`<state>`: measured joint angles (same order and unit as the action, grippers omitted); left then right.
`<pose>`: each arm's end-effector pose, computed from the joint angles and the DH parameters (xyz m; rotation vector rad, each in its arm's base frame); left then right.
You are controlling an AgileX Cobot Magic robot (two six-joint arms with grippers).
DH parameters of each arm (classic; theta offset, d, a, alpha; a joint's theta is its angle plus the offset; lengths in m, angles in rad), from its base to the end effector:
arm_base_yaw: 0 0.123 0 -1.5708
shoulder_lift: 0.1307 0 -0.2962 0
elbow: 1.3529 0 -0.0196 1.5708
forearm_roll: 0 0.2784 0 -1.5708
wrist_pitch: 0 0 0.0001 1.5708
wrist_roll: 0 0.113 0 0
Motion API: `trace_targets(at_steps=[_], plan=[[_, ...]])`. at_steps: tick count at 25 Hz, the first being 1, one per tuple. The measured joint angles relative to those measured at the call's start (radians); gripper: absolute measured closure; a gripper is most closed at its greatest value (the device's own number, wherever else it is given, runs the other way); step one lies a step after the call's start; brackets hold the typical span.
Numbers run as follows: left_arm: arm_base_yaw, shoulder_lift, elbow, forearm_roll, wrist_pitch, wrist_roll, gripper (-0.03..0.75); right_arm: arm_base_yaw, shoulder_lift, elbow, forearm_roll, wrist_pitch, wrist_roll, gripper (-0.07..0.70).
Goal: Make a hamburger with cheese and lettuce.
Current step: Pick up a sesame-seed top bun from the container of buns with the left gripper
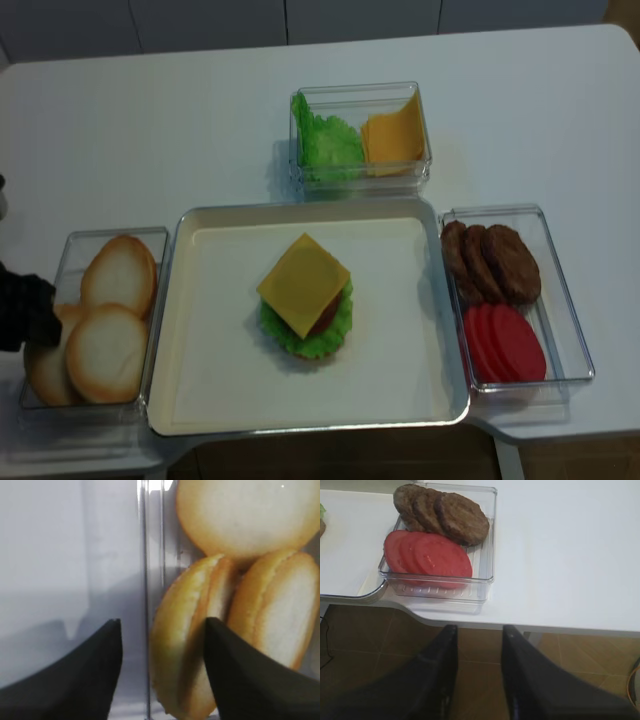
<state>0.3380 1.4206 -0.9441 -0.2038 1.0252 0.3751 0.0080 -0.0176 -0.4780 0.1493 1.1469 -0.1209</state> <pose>0.2683 0.0736 0.2218 -0.0809 2.9262 -0.1710 0.0220 0.0155 0.2665 -0.1514 2.1217 0.1146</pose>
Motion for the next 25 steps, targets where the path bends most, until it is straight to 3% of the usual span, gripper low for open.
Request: trace_targets(at_steps=[13,25], plan=[[0.000,0.000,0.000,-0.006,0.000,0.000,0.519,0.000,0.000,0.000,0.000,0.000,0.000,0.386],[0.000,0.000,0.000,-0.010,0.004,0.000,0.565,0.000,0.000,0.000,0.000,0.000,0.000,0.386]])
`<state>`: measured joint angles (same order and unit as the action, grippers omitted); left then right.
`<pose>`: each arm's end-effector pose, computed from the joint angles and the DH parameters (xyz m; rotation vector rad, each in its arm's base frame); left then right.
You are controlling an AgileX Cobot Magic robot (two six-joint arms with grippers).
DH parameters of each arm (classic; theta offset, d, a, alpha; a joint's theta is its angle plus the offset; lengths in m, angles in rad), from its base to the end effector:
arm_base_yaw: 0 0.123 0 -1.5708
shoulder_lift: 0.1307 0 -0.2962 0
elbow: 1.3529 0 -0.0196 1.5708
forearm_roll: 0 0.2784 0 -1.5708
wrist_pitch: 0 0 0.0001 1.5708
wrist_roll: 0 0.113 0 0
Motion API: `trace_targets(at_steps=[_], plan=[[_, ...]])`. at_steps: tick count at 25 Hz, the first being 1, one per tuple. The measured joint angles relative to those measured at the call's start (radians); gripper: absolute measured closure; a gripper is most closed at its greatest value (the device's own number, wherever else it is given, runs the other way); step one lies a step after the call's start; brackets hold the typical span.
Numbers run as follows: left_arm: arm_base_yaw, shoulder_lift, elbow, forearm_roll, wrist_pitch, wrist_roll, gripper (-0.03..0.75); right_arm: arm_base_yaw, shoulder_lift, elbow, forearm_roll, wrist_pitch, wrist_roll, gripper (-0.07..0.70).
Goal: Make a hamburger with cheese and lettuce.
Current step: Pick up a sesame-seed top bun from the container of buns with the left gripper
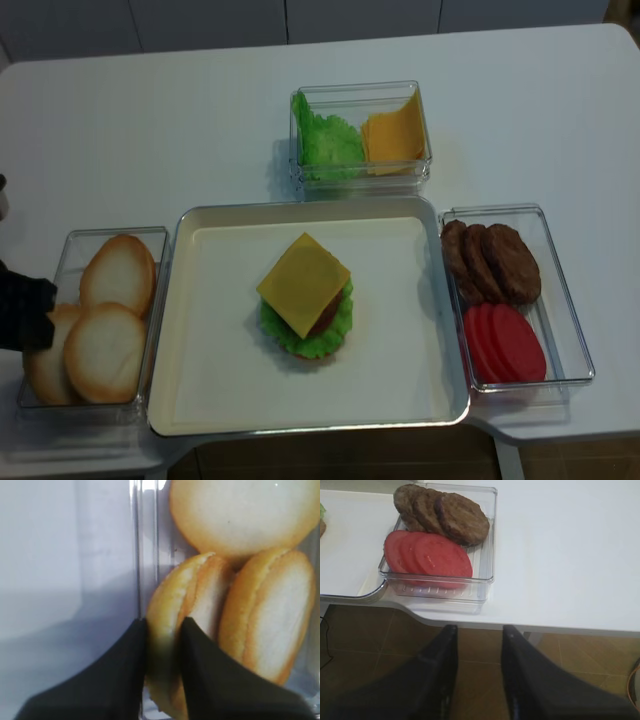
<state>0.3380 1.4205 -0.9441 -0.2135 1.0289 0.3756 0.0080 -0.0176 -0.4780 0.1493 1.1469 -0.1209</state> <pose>0.2683 0.0725 0.2220 -0.0861 2.9255 -0.1850 0.0220 0.0155 0.2665 -0.1514 2.1217 0.1146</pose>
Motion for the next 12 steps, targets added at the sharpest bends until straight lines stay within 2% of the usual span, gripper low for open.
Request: trace_targets(at_steps=[12], plan=[[0.000,-0.047,-0.048,-0.002,0.019,0.000,0.575,0.000,0.000,0.000,0.000,0.000,0.000,0.386]])
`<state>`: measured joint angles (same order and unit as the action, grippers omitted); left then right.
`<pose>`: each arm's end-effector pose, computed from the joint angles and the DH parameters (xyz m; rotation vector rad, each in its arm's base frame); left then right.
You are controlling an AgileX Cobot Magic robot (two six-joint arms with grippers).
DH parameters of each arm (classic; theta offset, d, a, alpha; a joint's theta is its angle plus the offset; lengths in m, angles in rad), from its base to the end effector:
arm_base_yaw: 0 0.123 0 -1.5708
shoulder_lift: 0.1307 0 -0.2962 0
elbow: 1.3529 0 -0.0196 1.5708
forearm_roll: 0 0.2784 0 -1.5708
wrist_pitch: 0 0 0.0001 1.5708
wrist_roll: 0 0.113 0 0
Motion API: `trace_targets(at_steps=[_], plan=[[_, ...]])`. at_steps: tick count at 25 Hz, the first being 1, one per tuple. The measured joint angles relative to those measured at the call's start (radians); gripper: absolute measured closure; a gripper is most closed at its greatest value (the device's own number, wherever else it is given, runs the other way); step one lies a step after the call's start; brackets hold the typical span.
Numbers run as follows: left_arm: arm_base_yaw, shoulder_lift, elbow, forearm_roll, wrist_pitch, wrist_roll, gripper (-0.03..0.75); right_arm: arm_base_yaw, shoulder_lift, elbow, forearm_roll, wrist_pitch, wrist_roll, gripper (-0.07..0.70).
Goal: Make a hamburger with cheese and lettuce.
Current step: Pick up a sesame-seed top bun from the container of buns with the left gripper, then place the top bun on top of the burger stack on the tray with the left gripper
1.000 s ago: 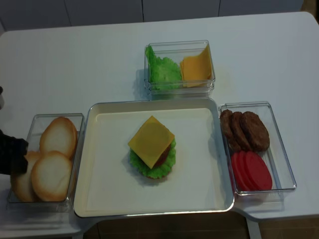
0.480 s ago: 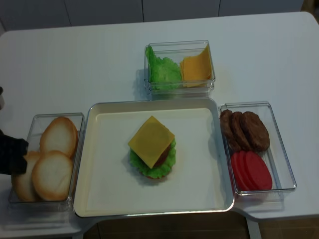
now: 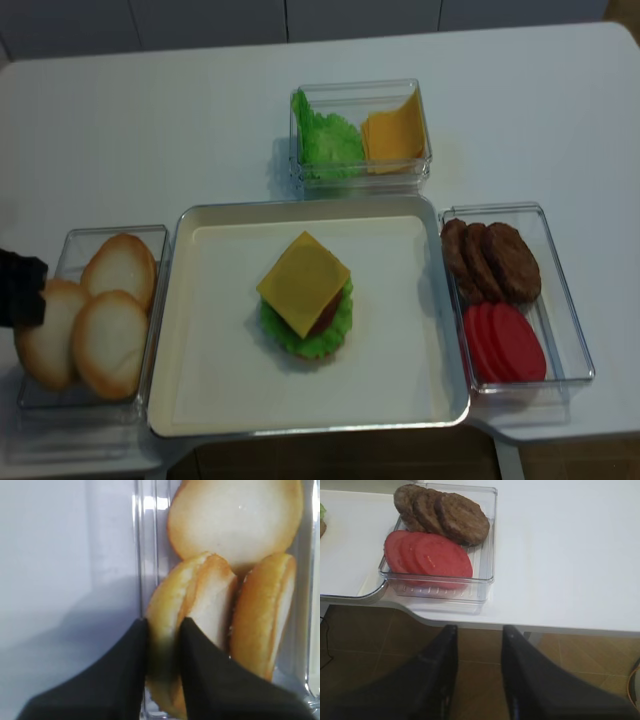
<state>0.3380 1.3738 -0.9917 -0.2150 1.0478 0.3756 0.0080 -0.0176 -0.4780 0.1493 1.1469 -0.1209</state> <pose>0.2697 0.0727 0.2484 -0.0696 2.8550 -0.1523 0.0220 0.0155 0.2665 -0.1514 2.1217 0.1146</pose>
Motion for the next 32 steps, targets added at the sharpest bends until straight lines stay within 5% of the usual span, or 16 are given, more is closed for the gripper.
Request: trace_targets(at_steps=[18,21,25,32], plan=[[-0.022,-0.117,-0.201,0.103,0.124,-0.131,0.585,0.000,0.000,0.000,0.000,0.000,0.000,0.386],[-0.113,-0.123,-0.207,0.100,0.131,-0.131,0.585,0.000,0.000,0.000,0.000,0.000,0.000,0.386],[-0.325,-0.123,-0.226,0.159,0.111,-0.199,0.585,0.000,0.000,0.000,0.000,0.000,0.000,0.386],[-0.740,-0.108,-0.258,0.589,0.094,-0.543,0.586,0.000,0.000,0.000,0.000,0.000,0.000,0.386]])
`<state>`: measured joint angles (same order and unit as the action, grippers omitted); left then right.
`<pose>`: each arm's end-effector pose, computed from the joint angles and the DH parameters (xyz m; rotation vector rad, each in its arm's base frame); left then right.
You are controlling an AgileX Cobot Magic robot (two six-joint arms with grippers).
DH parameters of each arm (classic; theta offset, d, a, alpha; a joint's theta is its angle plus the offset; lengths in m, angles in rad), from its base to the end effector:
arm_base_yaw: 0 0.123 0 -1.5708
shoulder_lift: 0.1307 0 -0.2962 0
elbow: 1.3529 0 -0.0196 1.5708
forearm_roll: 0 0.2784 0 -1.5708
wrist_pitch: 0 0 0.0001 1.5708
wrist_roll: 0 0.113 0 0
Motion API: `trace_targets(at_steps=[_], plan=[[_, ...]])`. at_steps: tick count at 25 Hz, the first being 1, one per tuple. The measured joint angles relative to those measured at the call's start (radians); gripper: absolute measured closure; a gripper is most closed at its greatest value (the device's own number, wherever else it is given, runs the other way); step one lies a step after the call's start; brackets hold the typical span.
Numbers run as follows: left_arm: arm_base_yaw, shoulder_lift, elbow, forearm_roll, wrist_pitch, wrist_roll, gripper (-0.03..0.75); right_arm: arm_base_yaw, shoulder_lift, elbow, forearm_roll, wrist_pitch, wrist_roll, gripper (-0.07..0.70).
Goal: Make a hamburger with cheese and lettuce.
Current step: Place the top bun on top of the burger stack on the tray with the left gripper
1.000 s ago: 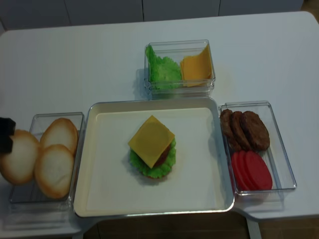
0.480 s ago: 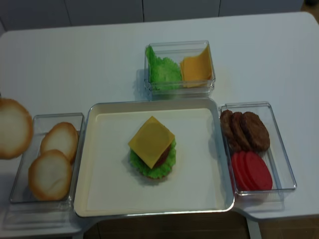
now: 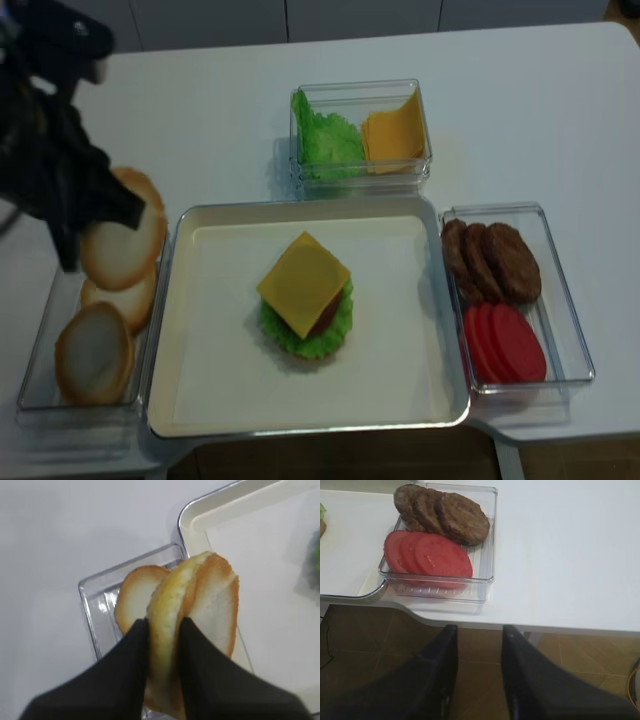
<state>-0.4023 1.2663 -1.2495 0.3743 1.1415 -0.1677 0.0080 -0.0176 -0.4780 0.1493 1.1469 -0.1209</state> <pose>0.2711 -0.0745 0.3617 0.3863 2.5188 0.2872 0.0220 0.0155 0.2665 -0.1514 2.1217 0.1146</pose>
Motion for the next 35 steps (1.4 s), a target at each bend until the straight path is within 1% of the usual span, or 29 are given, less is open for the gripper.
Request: trace_targets(at_steps=[4,7,10,14,17,20,25,29,35], plan=[[-0.194,0.026,-0.004,0.190,-0.006,-0.148,0.587,0.000,0.000,0.000,0.000,0.000,0.000,0.386],[-0.307,0.058,-0.004,0.288,-0.011,-0.227,0.587,0.000,0.000,0.000,0.000,0.000,0.000,0.386],[-0.408,0.107,-0.006,0.394,-0.011,-0.293,0.587,0.000,0.000,0.000,0.000,0.000,-0.002,0.386],[-0.500,0.173,-0.008,0.572,-0.007,-0.388,0.587,0.000,0.000,0.000,0.000,0.000,-0.002,0.386],[-0.537,0.219,-0.008,0.689,-0.009,-0.435,0.587,0.000,0.000,0.000,0.002,0.000,-0.004,0.386],[-0.556,0.258,-0.008,0.747,-0.017,-0.448,0.587,0.000,0.000,0.000,0.002,0.000,-0.004,0.386],[-0.588,0.304,-0.008,0.753,-0.024,-0.450,0.587,0.000,0.000,0.000,0.002,0.000,-0.004,0.386],[-0.616,0.335,-0.010,0.753,-0.048,-0.468,0.587,0.000,0.000,0.000,0.002,0.000,-0.004,0.386],[-0.626,0.403,-0.010,0.768,-0.052,-0.475,0.587,0.000,0.000,0.000,0.002,0.000,-0.004,0.386]])
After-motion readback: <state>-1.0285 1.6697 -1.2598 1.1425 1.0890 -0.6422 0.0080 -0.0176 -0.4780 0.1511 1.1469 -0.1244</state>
